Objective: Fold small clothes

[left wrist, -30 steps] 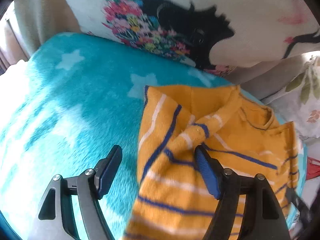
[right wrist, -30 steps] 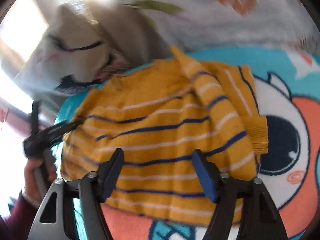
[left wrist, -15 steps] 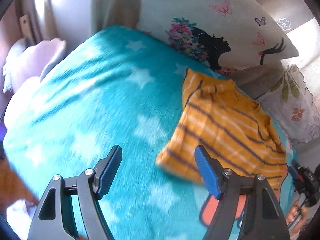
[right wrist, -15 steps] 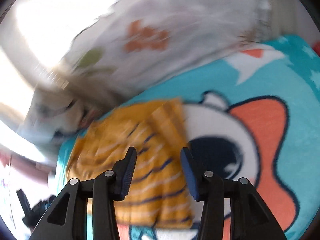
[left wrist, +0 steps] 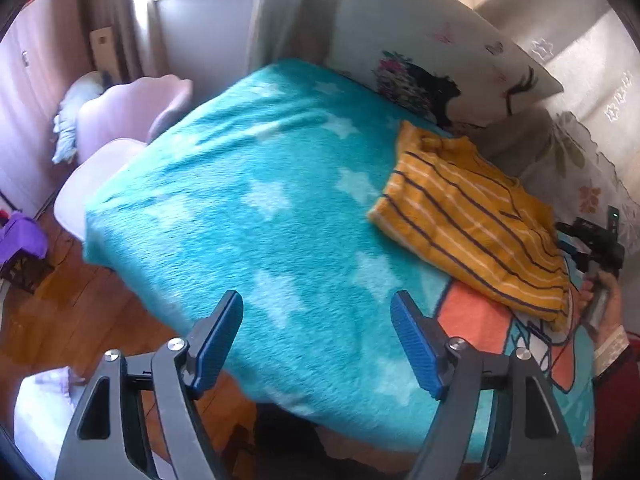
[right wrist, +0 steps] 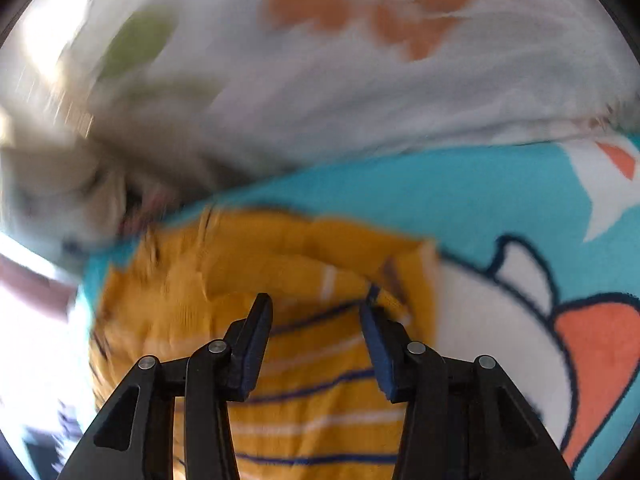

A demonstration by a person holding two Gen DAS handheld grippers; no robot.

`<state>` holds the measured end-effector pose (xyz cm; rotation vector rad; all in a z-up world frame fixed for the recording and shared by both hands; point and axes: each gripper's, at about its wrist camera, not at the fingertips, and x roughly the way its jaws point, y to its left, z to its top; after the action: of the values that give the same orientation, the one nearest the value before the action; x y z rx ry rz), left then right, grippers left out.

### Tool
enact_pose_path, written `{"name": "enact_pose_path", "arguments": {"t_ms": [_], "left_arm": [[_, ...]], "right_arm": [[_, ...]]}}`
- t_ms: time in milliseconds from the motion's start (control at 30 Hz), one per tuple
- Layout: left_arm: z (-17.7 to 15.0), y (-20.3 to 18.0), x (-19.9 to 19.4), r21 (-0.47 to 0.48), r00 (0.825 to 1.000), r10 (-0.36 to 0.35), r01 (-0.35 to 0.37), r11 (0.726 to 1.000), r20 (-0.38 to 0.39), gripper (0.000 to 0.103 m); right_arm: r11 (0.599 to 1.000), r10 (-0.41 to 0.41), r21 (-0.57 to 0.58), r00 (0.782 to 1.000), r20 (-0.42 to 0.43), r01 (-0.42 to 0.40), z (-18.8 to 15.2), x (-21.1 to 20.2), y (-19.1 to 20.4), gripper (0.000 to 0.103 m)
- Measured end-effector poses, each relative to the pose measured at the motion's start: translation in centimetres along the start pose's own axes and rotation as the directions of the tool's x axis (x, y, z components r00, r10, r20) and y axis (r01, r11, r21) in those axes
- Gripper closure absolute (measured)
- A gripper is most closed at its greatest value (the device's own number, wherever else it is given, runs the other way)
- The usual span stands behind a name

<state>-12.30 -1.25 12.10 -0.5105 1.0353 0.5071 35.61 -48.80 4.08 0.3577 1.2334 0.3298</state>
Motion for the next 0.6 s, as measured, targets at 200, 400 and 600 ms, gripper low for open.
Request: {"name": "enact_pose_path", "arguments": {"t_ms": [200,400,600], "left_arm": [[0.9,3.8,1.6,-0.093,1.0,-0.003,0.001,0.996,-0.019,0.027],[3.8,4.6,5.7,-0.05,0.994,-0.082,0.079,0.996,-0.072,0.027],[6.9,5.2,7.9,0.034,0.988,-0.123,0.127,0.991,-0.098,0.027]], "right_arm": [[0.997,-0.013,-0.073,0.998,0.062,0.018,0.2,-4.5,3.3,0.035],[0.953,0.037,-0.299,0.999,-0.04,-0.047,-5.5,-3.6,14.8,0.035],[0.895,0.047,-0.43,0.983,-0.175,-0.12,-12.3,1.5,25.9,0.033]]}}
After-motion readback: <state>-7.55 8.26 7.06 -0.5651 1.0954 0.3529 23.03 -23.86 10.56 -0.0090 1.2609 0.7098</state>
